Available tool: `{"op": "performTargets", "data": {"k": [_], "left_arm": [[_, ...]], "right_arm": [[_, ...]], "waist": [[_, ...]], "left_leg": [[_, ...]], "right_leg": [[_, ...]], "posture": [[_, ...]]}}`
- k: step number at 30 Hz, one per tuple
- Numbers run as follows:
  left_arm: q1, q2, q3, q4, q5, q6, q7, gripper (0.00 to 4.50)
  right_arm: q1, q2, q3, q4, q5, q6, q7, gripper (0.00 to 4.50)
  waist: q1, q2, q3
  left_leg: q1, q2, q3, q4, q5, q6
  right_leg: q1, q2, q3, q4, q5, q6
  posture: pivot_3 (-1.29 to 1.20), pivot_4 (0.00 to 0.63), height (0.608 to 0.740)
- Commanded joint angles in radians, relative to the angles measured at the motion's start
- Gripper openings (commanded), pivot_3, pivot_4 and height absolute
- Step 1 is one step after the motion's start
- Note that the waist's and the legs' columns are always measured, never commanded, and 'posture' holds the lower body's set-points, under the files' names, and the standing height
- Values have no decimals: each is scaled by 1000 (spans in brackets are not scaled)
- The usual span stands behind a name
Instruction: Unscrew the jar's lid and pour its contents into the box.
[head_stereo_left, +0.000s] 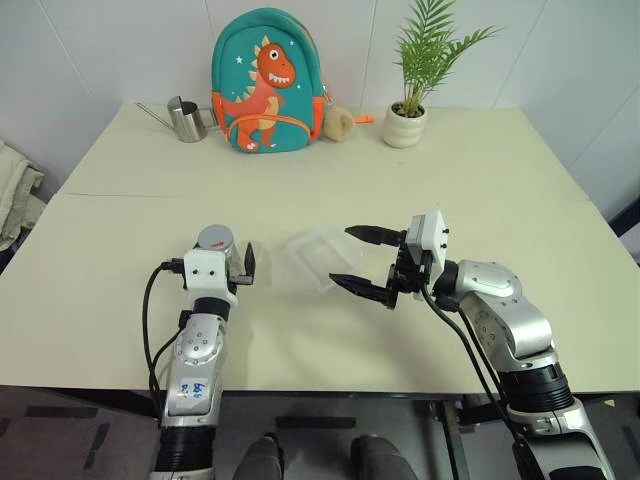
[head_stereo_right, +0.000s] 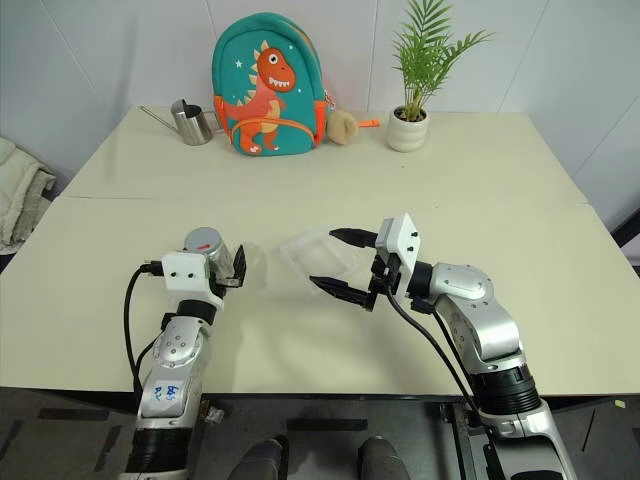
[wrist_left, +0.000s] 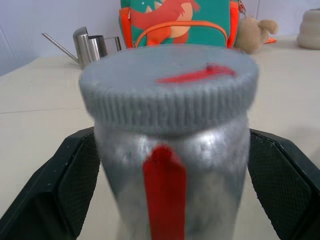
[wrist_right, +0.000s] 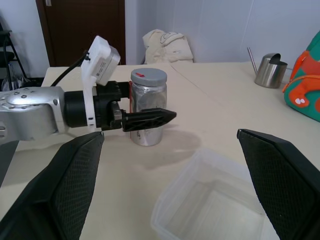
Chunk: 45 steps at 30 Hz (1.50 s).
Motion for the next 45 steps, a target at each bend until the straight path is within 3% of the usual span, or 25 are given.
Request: {"op": "performTargets", "data": {"k": [1,2,5,11,12,21,29,33,45], "left_arm": [[-28,0,-3,3,-6,-71,-1,4493],[-29,3,-8,2,-3,-73,-7,4493],[-17,1,-16,-2,4,-47,-4,3903],[16,-10,-7,-29,-1,-19,13,2077],[23,-11,-4,-34,-5,-16,13,1976],[15,43,36,-89,-102,13,-80,1976],[-133,357,126,-120,-523,269,-574,1976],[-189,472,88,-102,-626,370,-768,1976],[-273,437,-18,-66,-604,351,-886,1976]], "right_arm": [[4,2,-11,-40,7,-13,-10,4500],[6,2,-10,-40,7,-13,-11,4500],[8,2,-10,-41,7,-13,-12,4500],[3,6,-10,-31,3,-21,-17,4500],[2,7,-9,-29,2,-23,-16,4500],[-19,32,-6,-18,-3,-28,-17,4500],[-209,59,-7,-42,80,170,-76,4500],[-304,136,25,-37,102,254,-127,4500],[-441,242,105,22,79,421,-200,4500]], "waist": [[0,0,0],[0,0,0],[1,0,0],[0,0,0],[1,0,0],[-1,0,0],[-2,0,0],[-5,1,1],[-7,1,1]], "left_leg": [[0,0,0,0,0,0],[0,0,0,0,0,0],[0,0,0,0,0,0],[0,0,0,0,0,0],[0,0,0,0,0,0],[0,0,0,0,0,0],[0,0,0,-1,1,-1],[0,1,0,-4,1,-1],[-1,1,-2,-7,0,-1]], "right_leg": [[0,0,0,0,0,0],[0,0,0,0,0,0],[0,0,0,0,0,0],[0,0,0,0,0,0],[0,0,0,0,0,0],[0,0,0,0,0,0],[-1,0,0,1,0,0],[-2,0,-1,0,-1,-2],[-4,0,-2,1,-4,-3]], "posture": [[0,150,740],[0,150,740],[0,150,740],[0,150,740],[0,150,740],[0,150,740],[0,150,740],[0,150,740],[0,150,740]]}}
